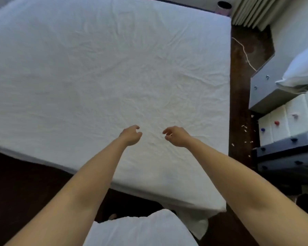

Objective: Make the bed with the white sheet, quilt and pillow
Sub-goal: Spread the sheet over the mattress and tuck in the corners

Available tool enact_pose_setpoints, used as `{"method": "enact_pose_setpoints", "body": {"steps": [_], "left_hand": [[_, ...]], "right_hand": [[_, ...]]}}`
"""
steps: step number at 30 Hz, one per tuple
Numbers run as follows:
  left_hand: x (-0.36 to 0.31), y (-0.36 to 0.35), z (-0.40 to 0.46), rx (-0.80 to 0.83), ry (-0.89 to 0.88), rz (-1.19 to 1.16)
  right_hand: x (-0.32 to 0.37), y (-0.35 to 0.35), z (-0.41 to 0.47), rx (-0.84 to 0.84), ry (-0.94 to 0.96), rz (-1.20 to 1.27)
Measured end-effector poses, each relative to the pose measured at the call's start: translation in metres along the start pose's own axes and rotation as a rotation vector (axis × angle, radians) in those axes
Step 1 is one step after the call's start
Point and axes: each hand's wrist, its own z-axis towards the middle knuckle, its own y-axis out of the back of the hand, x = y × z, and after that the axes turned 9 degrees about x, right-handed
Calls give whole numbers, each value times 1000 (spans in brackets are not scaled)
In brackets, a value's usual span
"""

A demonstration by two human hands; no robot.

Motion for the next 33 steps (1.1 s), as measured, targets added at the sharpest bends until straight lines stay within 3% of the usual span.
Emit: {"method": "enact_pose_setpoints", "body": {"steps": [7,13,21,26,30,33], "left_hand": [[0,-80,-49,-108,198,-255],[9,-181,-70,-127,369,-343],[-3,-371,-37,-176,493,-580],[-27,-450,7,-191,502,-657],[-48,-499,48,-182,505,-801],[-62,-519,64,-301,506,-773]], "right_hand": [[-50,-37,-8,195,170,-194],[-118,-95,-19,293,206,-281],[-258,-176,-42,187,138,-413],[-329,-209,-40,186,110,-719],[-360,-235,-23,131,285,-796],[-369,-239,-17,182,490,-834]]}}
